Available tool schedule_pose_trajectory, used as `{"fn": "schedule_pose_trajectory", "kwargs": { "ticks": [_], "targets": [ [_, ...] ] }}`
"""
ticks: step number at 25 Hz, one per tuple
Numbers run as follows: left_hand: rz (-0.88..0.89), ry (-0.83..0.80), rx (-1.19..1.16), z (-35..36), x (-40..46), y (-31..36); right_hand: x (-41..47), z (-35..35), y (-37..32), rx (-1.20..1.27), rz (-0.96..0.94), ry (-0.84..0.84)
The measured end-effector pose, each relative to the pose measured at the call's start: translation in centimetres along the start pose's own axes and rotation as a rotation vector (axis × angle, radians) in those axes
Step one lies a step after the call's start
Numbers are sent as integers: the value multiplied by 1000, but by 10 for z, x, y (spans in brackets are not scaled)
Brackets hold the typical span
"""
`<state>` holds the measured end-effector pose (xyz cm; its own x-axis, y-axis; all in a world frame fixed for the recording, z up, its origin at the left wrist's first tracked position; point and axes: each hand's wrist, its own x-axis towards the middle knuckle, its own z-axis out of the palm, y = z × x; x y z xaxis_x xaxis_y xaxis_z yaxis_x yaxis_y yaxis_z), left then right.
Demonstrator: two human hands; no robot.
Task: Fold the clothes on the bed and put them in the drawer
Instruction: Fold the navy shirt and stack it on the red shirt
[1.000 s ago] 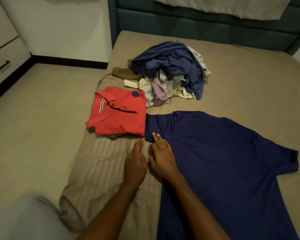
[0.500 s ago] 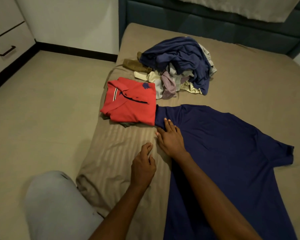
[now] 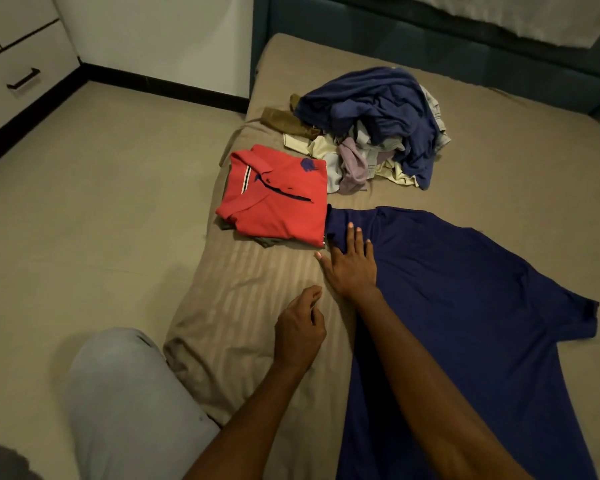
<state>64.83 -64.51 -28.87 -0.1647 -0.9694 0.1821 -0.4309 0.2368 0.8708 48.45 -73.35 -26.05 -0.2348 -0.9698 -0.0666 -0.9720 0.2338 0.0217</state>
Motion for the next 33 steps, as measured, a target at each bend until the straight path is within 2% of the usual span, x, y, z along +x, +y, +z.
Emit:
{"fn": "schedule_pose_trajectory", "kwargs": {
  "ticks": [6, 9, 13, 16, 19, 22, 27, 30, 33],
  "targets": [
    [7, 30, 102, -9, -21, 24, 25, 0, 3, 124, -64, -78],
    [45, -42, 248, -7, -52, 40, 25, -11, 8, 263, -90, -109],
    [107, -106, 499, 10, -118, 59, 8, -39, 19, 630, -29, -170],
    [142, -140, 573, 10, -140, 66, -7, -58, 35, 896, 31, -131],
    [134, -223, 548, 4, -156, 72, -15, -67, 58, 1004, 66, -48],
    [78, -331, 375, 5, -178, 90, -25, -69, 80, 1063, 92, 22],
    [122, -360, 145, 24, -204, 141, -37, -77, 143, 1221, 137, 182],
    [103, -449, 194, 59, -221, 182, -41, -75, 206, 1269, 170, 263],
    [84, -580, 240, 94, -240, 212, -49, -56, 269, 1266, 271, 174]
  ]
}}
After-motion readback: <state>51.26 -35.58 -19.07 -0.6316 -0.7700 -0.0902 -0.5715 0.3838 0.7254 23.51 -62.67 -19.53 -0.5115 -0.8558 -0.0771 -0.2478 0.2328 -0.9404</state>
